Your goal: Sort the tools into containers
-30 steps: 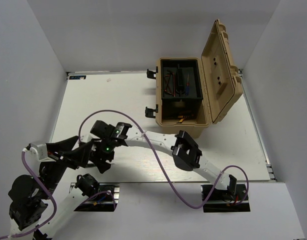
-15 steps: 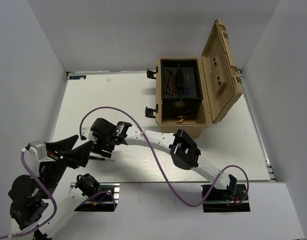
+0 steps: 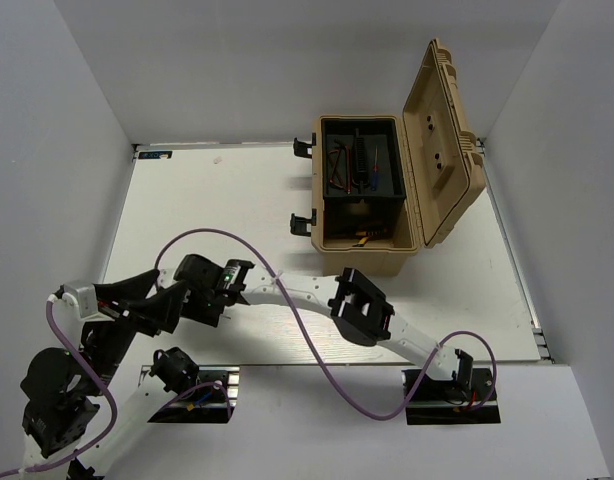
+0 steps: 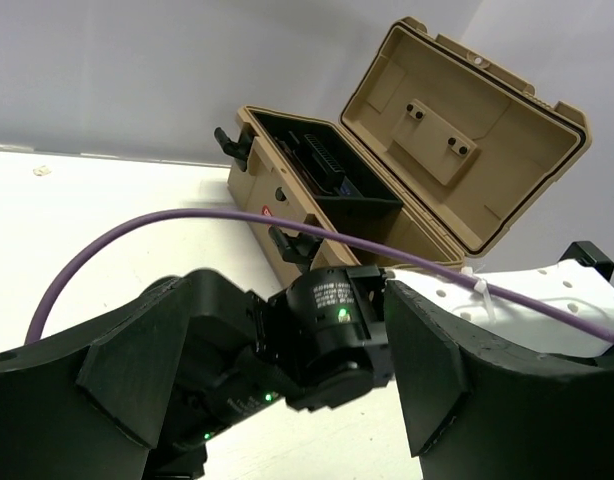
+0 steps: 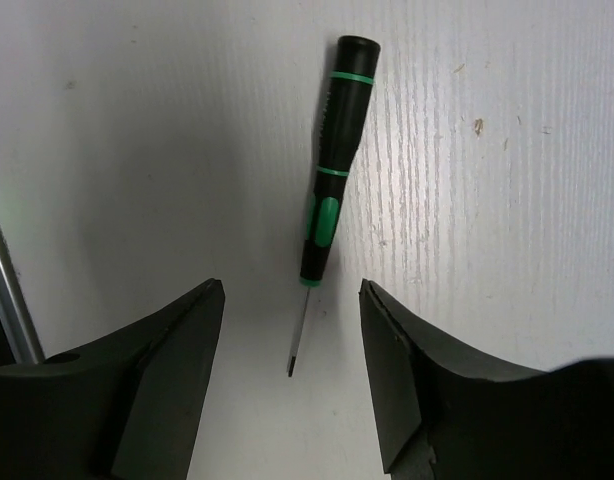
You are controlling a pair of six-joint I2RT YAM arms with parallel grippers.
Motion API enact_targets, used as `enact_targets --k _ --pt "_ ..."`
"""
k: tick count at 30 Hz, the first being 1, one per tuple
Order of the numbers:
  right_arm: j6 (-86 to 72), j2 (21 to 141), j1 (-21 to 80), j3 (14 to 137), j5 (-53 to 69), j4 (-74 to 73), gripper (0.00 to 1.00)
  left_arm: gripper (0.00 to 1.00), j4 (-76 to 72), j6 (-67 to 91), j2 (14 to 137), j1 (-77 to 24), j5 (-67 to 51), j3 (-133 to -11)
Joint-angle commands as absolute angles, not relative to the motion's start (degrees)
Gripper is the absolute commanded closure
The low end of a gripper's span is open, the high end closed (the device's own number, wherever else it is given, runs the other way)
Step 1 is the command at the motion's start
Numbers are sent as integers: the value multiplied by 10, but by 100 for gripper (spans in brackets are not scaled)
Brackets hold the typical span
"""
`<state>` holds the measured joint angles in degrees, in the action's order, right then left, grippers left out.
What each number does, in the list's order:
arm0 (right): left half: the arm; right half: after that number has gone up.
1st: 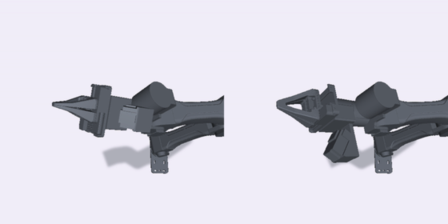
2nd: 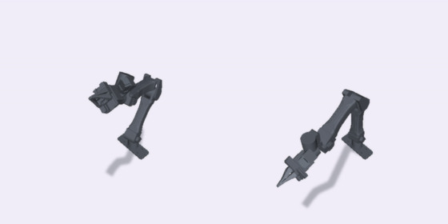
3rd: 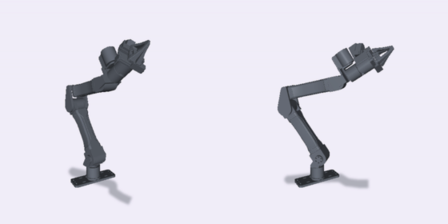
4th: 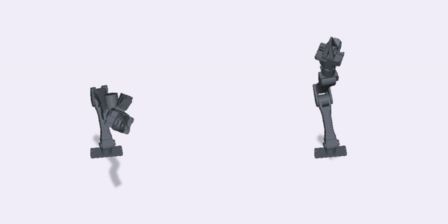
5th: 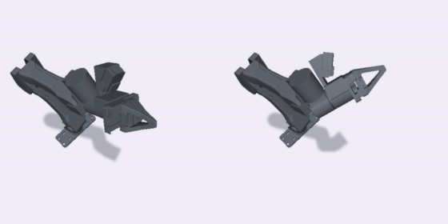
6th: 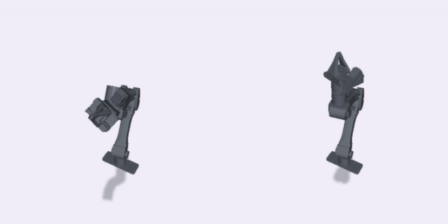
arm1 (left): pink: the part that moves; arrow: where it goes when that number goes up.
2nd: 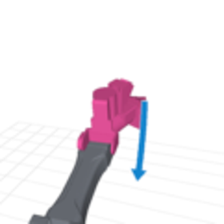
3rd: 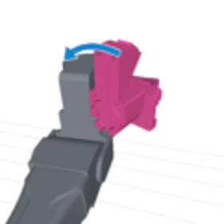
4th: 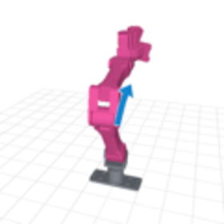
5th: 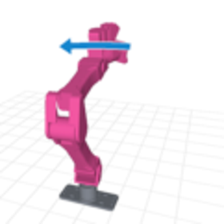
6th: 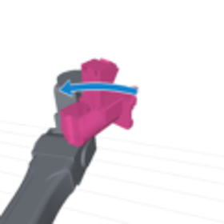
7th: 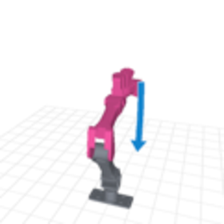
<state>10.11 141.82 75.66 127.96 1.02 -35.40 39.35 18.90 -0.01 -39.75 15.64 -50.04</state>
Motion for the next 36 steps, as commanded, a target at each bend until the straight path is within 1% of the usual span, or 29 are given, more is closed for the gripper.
enact_targets --k 1,10,14,16,19,20,21,22,23,24,26,28,29,30,32,33,36 --pt "77 1435 767 1290 -34 -325 39 12 394 192 -11 -396 152 -499" --pt "72 1462 770 1286 -131 -273 43 12 399 198 -17 -396 152 -499" --pt "76 1462 767 1276 -134 -270 44 12 404 198 -17 -396 152 -505" --pt "74 1462 767 1272 -130 -272 48 12 404 198 -17 -396 152 -505" --pt "63 1465 766 1270 -105 -283 55 12 404 198 -17 -396 152 -505" --pt "62 1467 765 1269 -66 -287 59 12 404 198 -17 -396 152 -505" --pt "57 1467 762 1269 -47 -302 59 12 404 198 -17 -396 152 -505" --pt "48 1464 759 1268 -33 -305 62 12 404 198 -17 -396 152 -505" --pt "45 1462 759 1263 12 -313 66 12 404 198 -17 -396 152 -511" --pt "41 1462 757 1258 21 -319 68 12 404 198 -17 -396 152 -511" --pt "32 1455 755 1252 36 -329 74 12 404 198 -17 -396 157 -516" --pt "28 1451 753 1244 35 -341 81 12 404 198 -11 -396 157 -516" --pt "26 1452 753 1243 29 -335 85 12 404 198 -11 -396 157 -516" --pt "26 1451 753 1241 14 -335 92 12 399 198 -11 -396 157 -516" --pt "21 1451 752 1233 4 -336 100 12 399 198 -11 -396 152 -511" --pt "19 1449 751 1226 -16 -337 100 12 399 198 -11 -396 152 -511" --pt "19 1439 743 1217 -22 -343 100 12 399 198 -11 -396 152 -511"
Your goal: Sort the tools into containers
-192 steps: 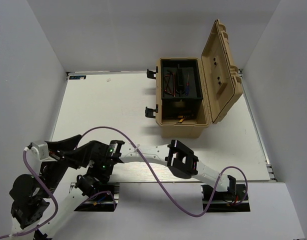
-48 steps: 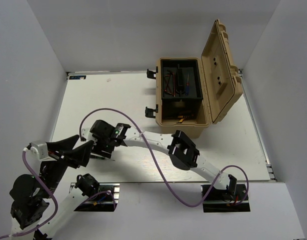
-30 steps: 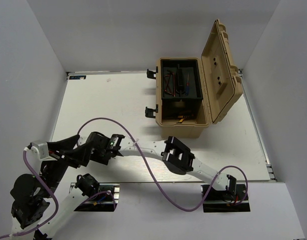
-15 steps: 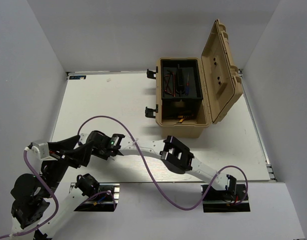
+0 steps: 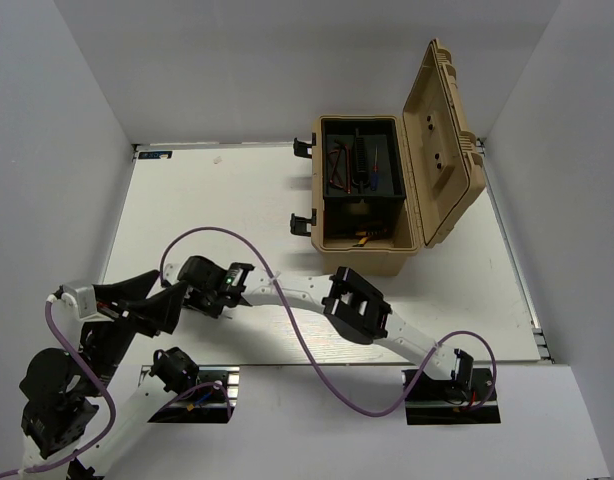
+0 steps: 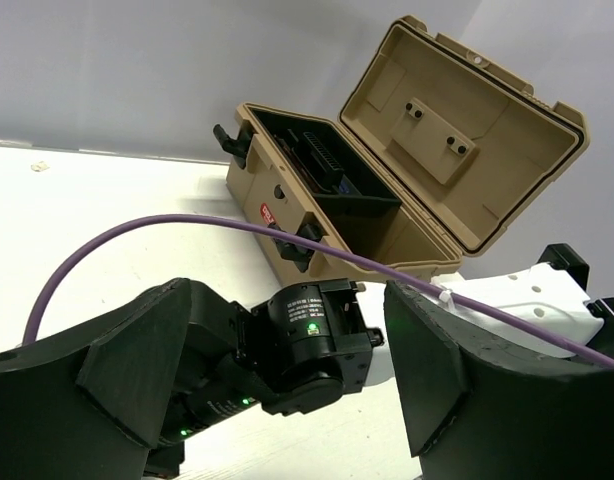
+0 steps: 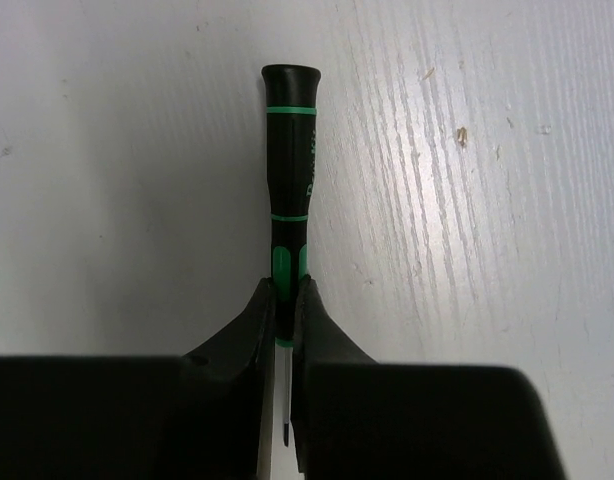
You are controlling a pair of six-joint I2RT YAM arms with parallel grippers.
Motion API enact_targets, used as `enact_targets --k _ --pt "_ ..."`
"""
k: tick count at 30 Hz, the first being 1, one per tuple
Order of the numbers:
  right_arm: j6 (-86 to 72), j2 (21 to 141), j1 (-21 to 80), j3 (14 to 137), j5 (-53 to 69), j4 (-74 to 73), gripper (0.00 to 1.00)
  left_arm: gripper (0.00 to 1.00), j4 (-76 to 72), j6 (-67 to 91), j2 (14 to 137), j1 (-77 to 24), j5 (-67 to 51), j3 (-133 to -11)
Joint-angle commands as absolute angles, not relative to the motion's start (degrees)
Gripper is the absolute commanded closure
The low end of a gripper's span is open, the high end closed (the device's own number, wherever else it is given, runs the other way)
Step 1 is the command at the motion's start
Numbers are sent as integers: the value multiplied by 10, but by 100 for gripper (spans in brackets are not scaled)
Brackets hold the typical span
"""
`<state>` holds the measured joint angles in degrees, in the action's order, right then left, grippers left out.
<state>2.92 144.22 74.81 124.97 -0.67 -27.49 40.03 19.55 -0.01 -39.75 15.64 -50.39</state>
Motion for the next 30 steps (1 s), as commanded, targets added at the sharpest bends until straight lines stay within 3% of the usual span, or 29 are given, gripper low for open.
enact_targets --k 1,15,22,30 --pt "20 1434 742 1211 -20 -347 100 12 399 198 -11 -396 152 -511" --pt "55 1209 665 1137 96 -406 100 12 353 198 -1 -396 136 -476" --pt "91 1120 614 1142 18 -411 100 12 325 192 30 -396 120 -466" --pt "100 1036 518 1080 -177 -341 100 12 330 194 124 -396 145 -461"
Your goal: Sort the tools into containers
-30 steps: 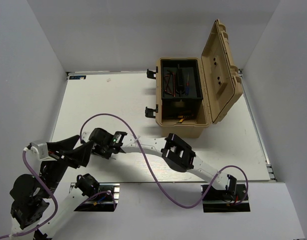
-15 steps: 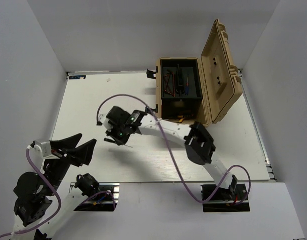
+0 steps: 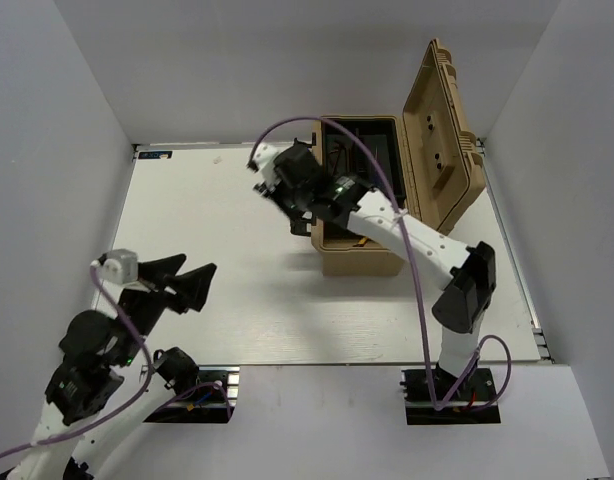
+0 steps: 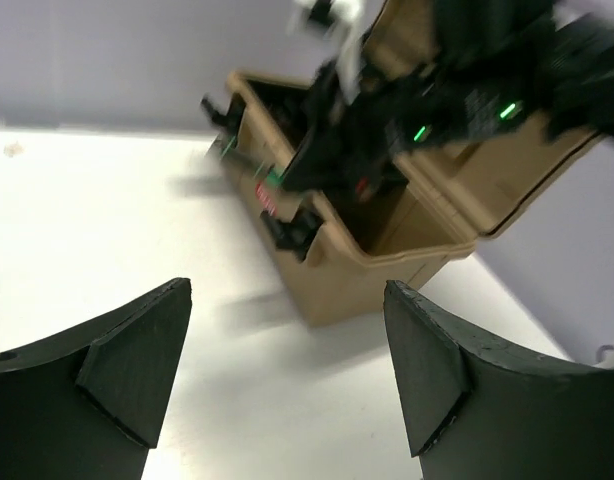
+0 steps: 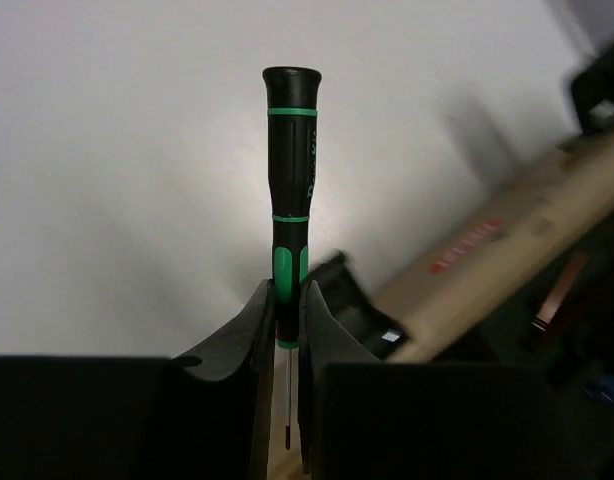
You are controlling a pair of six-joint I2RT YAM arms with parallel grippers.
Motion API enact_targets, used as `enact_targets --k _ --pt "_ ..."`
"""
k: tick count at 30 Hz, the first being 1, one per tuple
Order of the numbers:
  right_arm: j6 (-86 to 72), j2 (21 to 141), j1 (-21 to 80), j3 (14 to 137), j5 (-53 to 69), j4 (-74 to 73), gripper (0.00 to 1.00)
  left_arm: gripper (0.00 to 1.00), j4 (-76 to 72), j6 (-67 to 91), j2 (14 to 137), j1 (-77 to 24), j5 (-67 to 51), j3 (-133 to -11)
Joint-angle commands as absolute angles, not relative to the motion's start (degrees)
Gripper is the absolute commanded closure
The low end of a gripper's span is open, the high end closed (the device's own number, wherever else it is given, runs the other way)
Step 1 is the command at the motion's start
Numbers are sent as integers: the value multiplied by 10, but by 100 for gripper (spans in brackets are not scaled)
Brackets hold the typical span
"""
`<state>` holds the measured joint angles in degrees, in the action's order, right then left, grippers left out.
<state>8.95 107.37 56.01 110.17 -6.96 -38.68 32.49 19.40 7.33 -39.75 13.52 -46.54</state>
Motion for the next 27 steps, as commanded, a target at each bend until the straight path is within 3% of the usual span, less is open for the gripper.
enact_targets --k 1,14,27 --pt "98 1034 506 1078 -183 -338 100 12 336 194 136 -396 151 -466" --pt "63 1049 321 1052 -308 -273 100 12 307 194 156 -396 120 -436" --pt "7 1113 289 1056 -395 -248 100 12 307 194 137 -396 114 -410"
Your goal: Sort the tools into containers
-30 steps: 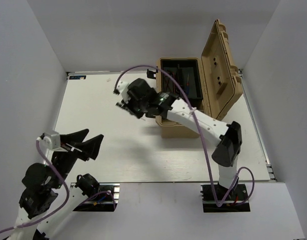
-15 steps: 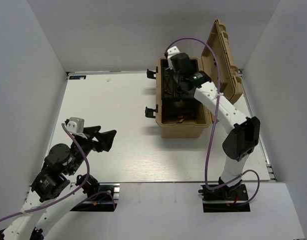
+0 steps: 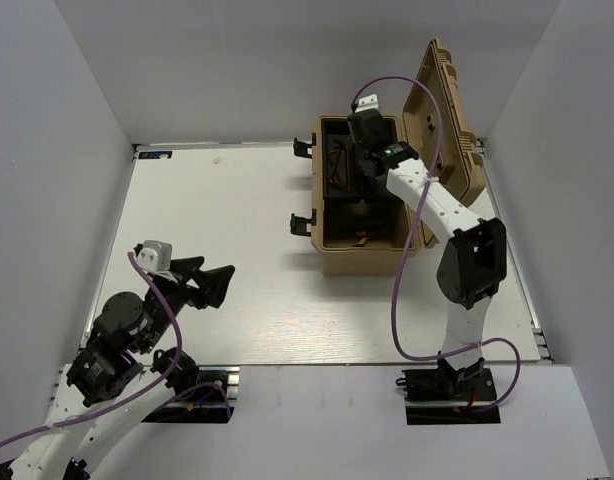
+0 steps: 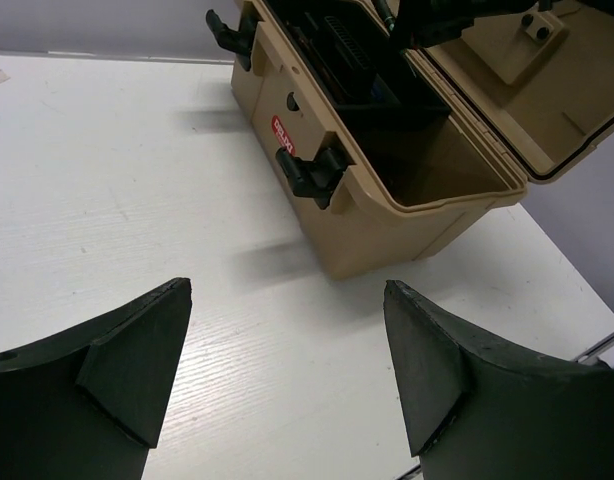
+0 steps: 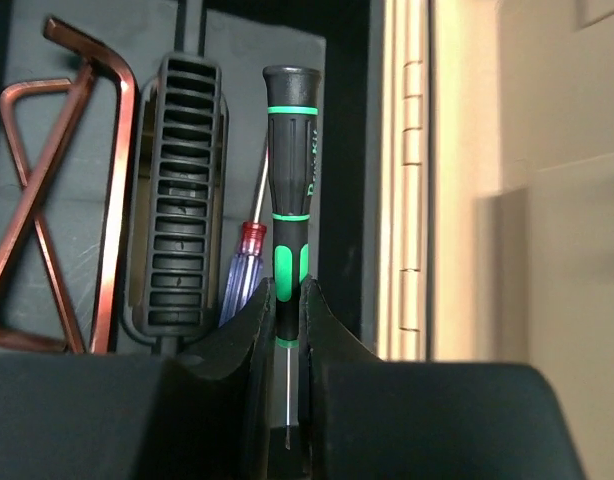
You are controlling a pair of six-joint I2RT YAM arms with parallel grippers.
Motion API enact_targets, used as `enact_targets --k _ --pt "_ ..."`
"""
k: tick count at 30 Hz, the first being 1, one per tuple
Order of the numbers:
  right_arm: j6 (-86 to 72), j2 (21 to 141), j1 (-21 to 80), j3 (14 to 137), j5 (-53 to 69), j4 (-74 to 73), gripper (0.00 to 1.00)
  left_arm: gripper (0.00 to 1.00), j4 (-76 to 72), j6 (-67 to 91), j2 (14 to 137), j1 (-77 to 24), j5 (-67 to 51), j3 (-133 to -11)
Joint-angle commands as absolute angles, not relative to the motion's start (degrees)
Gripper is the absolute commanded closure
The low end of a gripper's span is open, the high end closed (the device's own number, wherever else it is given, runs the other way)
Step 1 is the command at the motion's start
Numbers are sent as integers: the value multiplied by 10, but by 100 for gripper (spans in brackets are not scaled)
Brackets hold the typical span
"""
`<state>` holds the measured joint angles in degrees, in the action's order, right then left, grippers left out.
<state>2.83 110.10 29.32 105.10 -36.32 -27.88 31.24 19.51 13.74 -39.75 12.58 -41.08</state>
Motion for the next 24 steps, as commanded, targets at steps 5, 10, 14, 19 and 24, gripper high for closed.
enact_targets --k 5,10,14,19,24 --pt "4 1124 280 1060 -366 -265 89 12 296 194 148 -396 109 -404" --pt "-14 1118 273 1064 -331 -287 67 12 286 200 175 -396 103 -404" --pt "-11 1093 273 1061 -303 -296 52 12 280 205 206 -396 91 -410" --pt "-3 1049 276 1064 -232 -313 68 12 268 205 242 -396 86 -427" --pt "114 929 275 1011 199 -326 100 48 236 200 308 -396 69 -439"
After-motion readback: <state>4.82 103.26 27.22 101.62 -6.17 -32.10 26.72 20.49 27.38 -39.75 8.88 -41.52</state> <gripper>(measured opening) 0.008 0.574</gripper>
